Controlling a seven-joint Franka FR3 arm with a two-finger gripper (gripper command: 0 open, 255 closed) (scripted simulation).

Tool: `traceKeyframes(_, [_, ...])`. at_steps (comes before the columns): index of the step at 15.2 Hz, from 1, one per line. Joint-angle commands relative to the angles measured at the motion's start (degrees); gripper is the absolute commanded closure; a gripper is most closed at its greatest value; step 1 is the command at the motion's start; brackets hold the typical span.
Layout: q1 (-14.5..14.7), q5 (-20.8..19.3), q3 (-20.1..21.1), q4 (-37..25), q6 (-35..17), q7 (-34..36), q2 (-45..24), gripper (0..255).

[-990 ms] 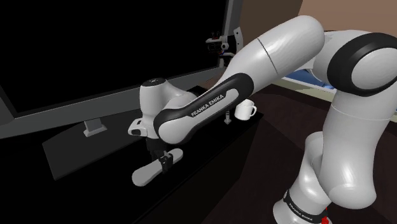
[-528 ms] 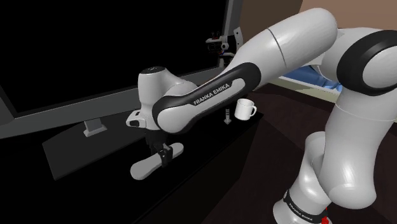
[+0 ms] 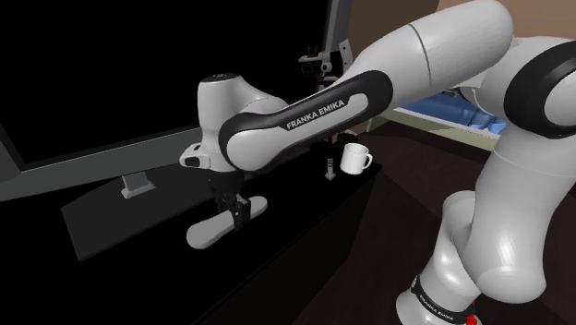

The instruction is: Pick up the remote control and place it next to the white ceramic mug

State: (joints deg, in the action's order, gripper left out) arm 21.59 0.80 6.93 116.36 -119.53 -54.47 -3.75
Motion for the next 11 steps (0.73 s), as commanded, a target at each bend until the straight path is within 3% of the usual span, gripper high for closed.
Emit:
traceKeyframes(1, [-0.1, 0.1, 0.0, -1.1, 1.6, -0.1, 0.5, 255])
traceKeyframes(11, [-0.1, 0.3, -0.1, -6.4, 9.0, -0.1, 2.6, 255])
